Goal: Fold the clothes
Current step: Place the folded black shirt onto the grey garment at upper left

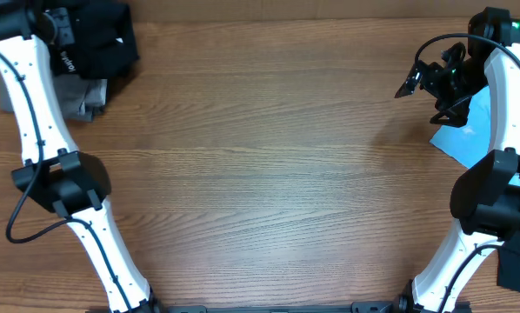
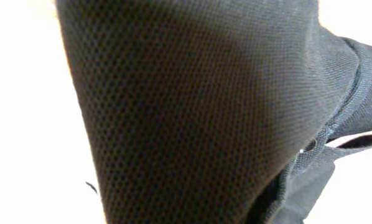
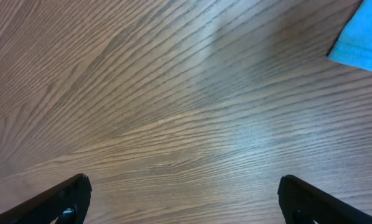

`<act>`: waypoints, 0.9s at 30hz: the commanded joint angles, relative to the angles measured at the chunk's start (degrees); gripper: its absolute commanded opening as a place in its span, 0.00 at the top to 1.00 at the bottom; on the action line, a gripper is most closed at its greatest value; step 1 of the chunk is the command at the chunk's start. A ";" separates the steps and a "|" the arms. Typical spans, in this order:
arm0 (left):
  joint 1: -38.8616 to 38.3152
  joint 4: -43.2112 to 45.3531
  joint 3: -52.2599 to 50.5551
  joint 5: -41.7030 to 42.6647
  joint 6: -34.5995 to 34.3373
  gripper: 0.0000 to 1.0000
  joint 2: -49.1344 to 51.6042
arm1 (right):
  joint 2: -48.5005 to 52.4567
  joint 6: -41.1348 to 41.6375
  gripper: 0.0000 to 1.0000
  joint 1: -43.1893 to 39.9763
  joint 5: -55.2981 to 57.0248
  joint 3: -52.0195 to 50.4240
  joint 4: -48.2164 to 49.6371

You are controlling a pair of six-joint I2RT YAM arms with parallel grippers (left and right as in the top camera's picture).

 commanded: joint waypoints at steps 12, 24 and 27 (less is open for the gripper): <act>8.11 13.55 -5.25 0.63 -3.39 0.86 5.27 | -0.68 0.04 0.00 1.33 0.04 0.24 -2.56; 10.43 15.52 -5.05 -10.60 -9.86 0.41 10.60 | -0.68 1.01 0.00 5.81 0.52 0.24 -2.54; 10.40 15.41 -4.22 -10.58 -10.23 0.00 9.31 | -0.70 5.01 0.00 6.71 4.17 0.24 -1.86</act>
